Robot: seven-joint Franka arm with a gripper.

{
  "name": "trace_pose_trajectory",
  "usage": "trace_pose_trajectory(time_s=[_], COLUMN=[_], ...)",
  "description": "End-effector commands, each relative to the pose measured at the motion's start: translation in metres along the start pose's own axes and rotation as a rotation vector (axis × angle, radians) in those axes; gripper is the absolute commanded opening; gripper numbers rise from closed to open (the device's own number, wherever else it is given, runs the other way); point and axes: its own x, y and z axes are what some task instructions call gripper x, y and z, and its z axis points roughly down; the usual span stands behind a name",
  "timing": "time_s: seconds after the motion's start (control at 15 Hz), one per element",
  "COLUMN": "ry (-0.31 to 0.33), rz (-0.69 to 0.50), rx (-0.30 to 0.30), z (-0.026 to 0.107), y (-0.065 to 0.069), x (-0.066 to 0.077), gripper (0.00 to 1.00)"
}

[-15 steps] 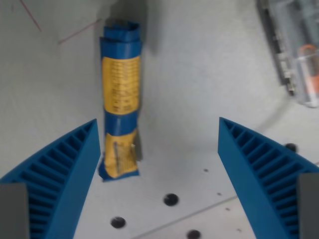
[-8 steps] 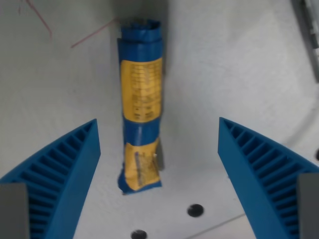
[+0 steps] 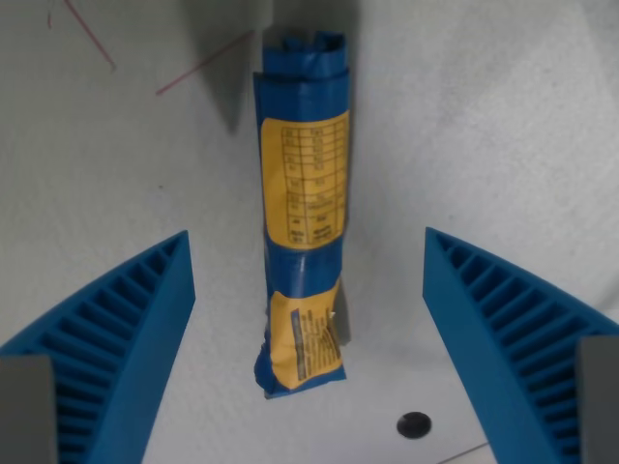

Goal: Move above the blue bag

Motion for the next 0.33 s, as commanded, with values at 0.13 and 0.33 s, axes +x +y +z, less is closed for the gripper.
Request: trace_pose_trajectory(time_s=[0.13,0.33], ry=[0.094,0.095], rz=[0.036,0.032], rx=[-0.033,-0.033], z=[0.0044,0.0051], y=[-0.0049,-0.0055], x=[-0.0042,-0.0045], gripper=[1.0,1.0])
